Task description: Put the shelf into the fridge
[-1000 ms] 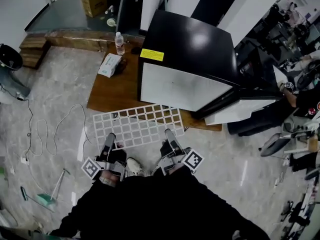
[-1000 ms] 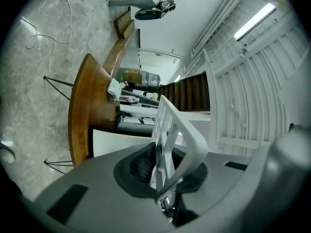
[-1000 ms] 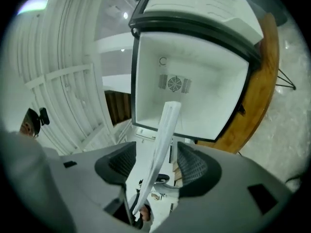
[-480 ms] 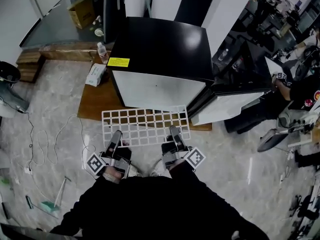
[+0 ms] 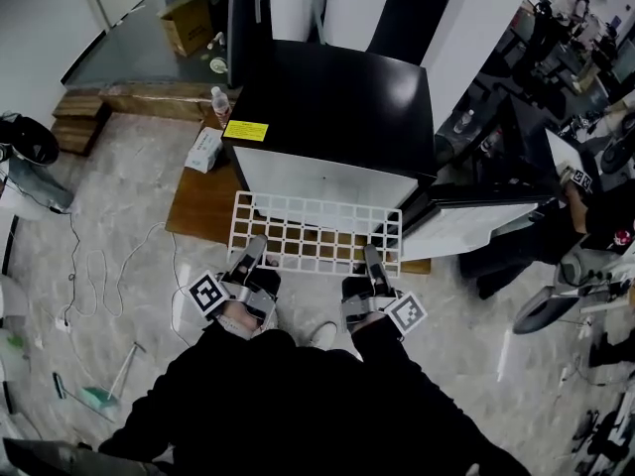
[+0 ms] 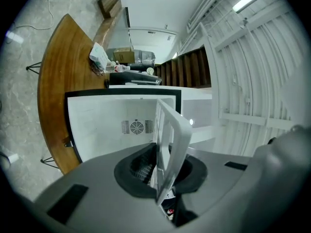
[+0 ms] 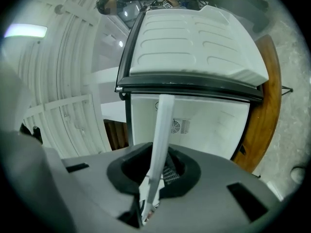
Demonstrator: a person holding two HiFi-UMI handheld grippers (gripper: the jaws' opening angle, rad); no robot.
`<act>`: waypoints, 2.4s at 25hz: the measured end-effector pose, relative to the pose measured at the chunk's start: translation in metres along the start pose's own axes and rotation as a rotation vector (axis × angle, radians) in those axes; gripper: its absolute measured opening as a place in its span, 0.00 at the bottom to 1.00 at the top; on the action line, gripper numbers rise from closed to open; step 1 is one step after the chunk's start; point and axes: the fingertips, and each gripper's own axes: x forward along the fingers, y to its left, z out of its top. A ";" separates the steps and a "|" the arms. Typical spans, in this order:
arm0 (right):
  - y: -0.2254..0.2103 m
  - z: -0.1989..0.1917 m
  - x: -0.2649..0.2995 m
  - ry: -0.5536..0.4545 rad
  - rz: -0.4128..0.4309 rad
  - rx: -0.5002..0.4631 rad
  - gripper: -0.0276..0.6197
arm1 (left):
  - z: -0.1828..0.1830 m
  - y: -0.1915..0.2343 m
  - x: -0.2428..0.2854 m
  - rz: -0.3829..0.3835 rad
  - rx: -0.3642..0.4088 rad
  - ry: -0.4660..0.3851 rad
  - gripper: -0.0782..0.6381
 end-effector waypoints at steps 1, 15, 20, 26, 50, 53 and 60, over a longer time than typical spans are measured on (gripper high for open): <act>-0.001 0.001 0.003 -0.011 -0.003 -0.002 0.10 | 0.002 0.003 0.005 0.003 -0.004 0.013 0.16; -0.027 0.002 0.040 -0.117 -0.088 -0.020 0.10 | 0.037 0.044 0.057 0.066 -0.062 0.134 0.15; -0.031 0.003 0.040 -0.120 -0.103 -0.024 0.10 | 0.037 0.048 0.057 0.073 -0.074 0.137 0.15; -0.033 0.005 0.043 -0.127 -0.107 -0.019 0.10 | 0.037 0.049 0.057 0.075 -0.073 0.136 0.15; -0.039 0.027 0.084 -0.167 -0.110 0.013 0.09 | 0.049 0.057 0.096 0.079 -0.060 0.078 0.15; -0.041 0.030 0.088 -0.179 -0.107 0.015 0.09 | 0.051 0.059 0.100 0.074 -0.047 0.061 0.15; -0.044 0.040 0.107 -0.214 -0.100 0.031 0.09 | 0.060 0.061 0.119 0.073 0.009 -0.011 0.15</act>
